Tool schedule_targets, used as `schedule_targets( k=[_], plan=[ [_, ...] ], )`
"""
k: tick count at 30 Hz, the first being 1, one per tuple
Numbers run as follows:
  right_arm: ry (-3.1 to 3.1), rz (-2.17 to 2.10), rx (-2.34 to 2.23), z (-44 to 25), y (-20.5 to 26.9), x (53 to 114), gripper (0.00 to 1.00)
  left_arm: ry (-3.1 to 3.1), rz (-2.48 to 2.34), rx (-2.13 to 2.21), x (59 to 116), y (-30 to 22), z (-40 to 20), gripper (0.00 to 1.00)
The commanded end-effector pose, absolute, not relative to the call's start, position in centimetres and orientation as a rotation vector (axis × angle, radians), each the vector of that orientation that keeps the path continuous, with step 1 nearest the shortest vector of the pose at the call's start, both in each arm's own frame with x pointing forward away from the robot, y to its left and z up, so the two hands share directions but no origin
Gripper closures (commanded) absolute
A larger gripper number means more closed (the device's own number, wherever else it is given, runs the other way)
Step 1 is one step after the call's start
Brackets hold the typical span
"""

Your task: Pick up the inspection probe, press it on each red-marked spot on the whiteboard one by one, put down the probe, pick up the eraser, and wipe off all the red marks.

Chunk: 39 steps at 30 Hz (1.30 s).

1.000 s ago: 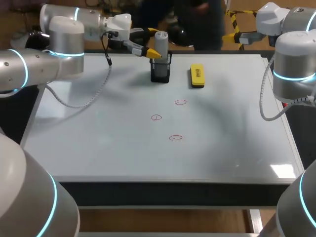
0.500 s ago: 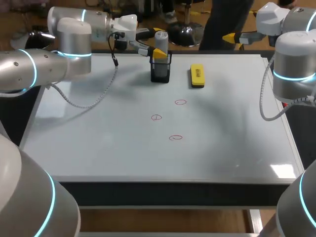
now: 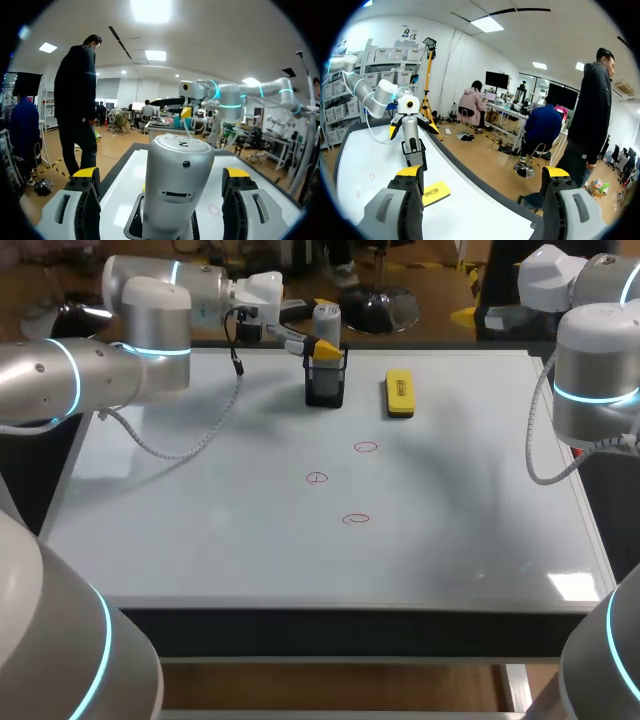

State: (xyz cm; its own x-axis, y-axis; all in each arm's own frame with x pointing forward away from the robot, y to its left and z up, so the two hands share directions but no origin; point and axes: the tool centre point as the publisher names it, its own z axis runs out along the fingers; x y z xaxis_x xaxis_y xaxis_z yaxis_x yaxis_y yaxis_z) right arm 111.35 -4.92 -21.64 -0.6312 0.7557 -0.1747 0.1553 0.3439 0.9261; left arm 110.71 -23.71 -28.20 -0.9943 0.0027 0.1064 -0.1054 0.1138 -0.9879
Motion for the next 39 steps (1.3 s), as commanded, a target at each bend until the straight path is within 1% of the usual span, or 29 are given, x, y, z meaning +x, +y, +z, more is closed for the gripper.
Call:
schedule_targets(
  k=[1, 2, 3, 16, 39],
  plan=[
    [2.012, 1.290, 0.793, -21.6, -4.9, 111.4, 0.00, -2.280, 2.036, 0.097, 110.8, -23.5, -28.3, 0.60],
    [2.012, 1.290, 0.793, -21.6, -4.9, 111.4, 0.00, -2.281, 2.036, 0.095, 110.8, -23.4, -28.2, 0.89],
    [2.012, 1.290, 0.793, -21.6, -4.9, 111.4, 0.00, -2.281, 2.037, 0.083, 110.7, -23.4, -28.2, 1.00],
    [2.012, 1.290, 0.793, -21.6, -4.9, 111.4, 0.00, -2.302, 2.032, 0.020, 109.4, -23.1, -26.7, 1.00],
    [2.012, 1.290, 0.793, -21.6, -4.9, 111.4, 0.00, -2.371, 2.114, -0.032, 109.8, -23.0, -18.9, 1.00]
  ],
)
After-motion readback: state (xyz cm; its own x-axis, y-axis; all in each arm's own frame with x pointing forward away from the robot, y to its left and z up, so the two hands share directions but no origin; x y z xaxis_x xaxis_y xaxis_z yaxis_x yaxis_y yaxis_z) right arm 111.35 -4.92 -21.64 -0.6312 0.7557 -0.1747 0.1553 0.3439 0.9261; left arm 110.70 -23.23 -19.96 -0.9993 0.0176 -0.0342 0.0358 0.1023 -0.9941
